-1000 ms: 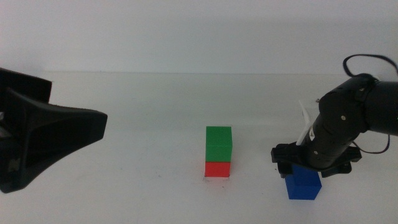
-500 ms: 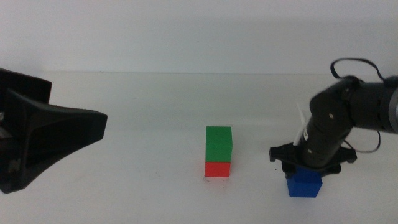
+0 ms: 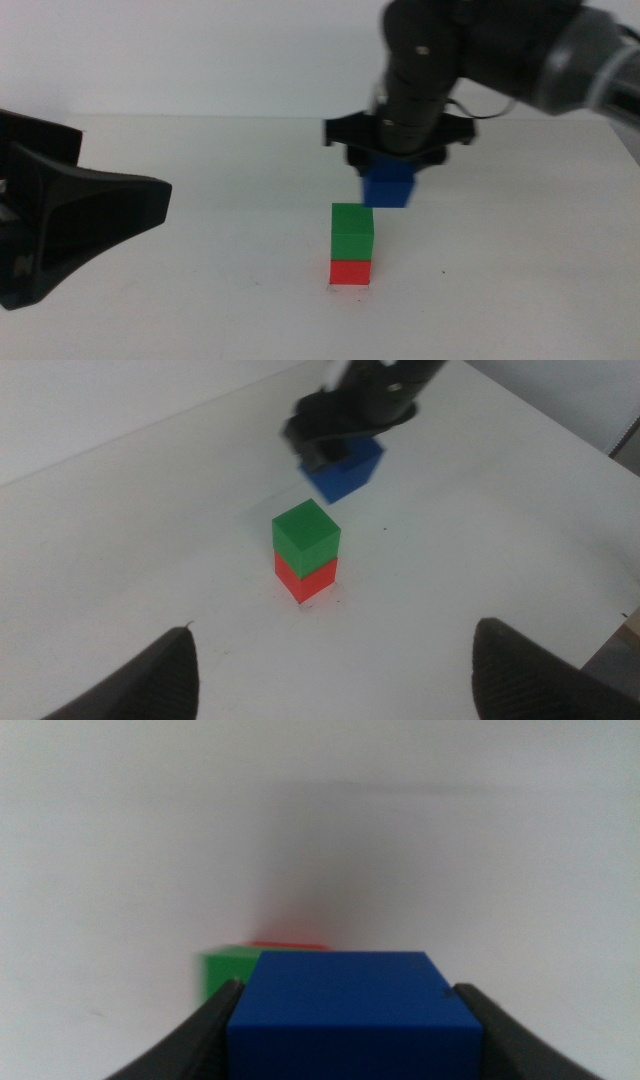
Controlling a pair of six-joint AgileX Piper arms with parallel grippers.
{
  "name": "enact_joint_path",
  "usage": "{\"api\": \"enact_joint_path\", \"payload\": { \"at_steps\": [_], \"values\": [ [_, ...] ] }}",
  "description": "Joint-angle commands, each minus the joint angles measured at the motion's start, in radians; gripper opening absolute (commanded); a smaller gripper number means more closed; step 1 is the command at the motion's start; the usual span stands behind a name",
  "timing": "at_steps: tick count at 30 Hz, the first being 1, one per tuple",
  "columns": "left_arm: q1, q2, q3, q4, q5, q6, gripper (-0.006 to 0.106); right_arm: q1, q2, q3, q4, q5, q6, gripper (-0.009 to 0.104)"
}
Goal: Stack red cubes first, then green, then blue cubes in a specific spot.
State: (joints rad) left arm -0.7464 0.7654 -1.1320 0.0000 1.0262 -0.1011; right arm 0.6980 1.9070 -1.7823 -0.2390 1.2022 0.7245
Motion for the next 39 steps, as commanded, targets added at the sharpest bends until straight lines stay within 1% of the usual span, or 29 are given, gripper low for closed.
{"api": "enact_joint_path", "payload": {
  "at_steps": [1, 3, 13, 25, 27, 28, 29, 30, 34, 36, 39],
  "values": [
    [-0.001, -0.005, 0.003, 0.000, -0.014, -0.002, 0.094, 0.018, 0.036, -0.063, 0.001, 0.019, 0.011, 0.030],
    [-0.001, -0.005, 0.003, 0.000, -0.014, -0.004, 0.094, 0.031, 0.053, -0.082, 0.012, 0.019, 0.015, 0.030],
    [-0.001, -0.005, 0.003, 0.000, -0.014, -0.004, 0.094, 0.051, 0.090, -0.084, 0.018, 0.019, 0.040, 0.030],
    [-0.001, -0.005, 0.003, 0.000, -0.014, -0.004, 0.094, 0.051, 0.127, -0.084, 0.014, 0.019, 0.062, 0.030],
    [-0.001, -0.005, 0.003, 0.000, -0.014, -0.002, 0.094, 0.051, 0.133, -0.084, 0.014, 0.019, 0.062, 0.033],
    [-0.001, -0.005, 0.003, 0.000, -0.014, -0.002, 0.094, 0.051, 0.133, -0.084, 0.014, 0.019, 0.062, 0.037],
    [-0.001, -0.005, 0.003, 0.000, -0.014, -0.002, 0.094, 0.051, 0.133, -0.084, 0.012, 0.019, 0.060, 0.043],
    [-0.001, -0.005, 0.003, 0.000, -0.014, -0.002, 0.094, 0.049, 0.133, -0.084, 0.005, 0.019, 0.054, 0.058],
    [-0.001, -0.005, 0.003, 0.000, -0.014, -0.005, 0.094, 0.049, 0.130, -0.084, 0.001, 0.019, 0.053, 0.078],
    [-0.001, -0.005, 0.003, 0.000, -0.014, -0.005, 0.094, 0.049, 0.116, -0.084, -0.015, 0.019, 0.053, 0.084],
    [-0.001, -0.005, 0.003, 0.000, -0.014, -0.005, 0.094, 0.049, 0.054, -0.084, -0.013, 0.019, 0.053, 0.085]
  ]
}}
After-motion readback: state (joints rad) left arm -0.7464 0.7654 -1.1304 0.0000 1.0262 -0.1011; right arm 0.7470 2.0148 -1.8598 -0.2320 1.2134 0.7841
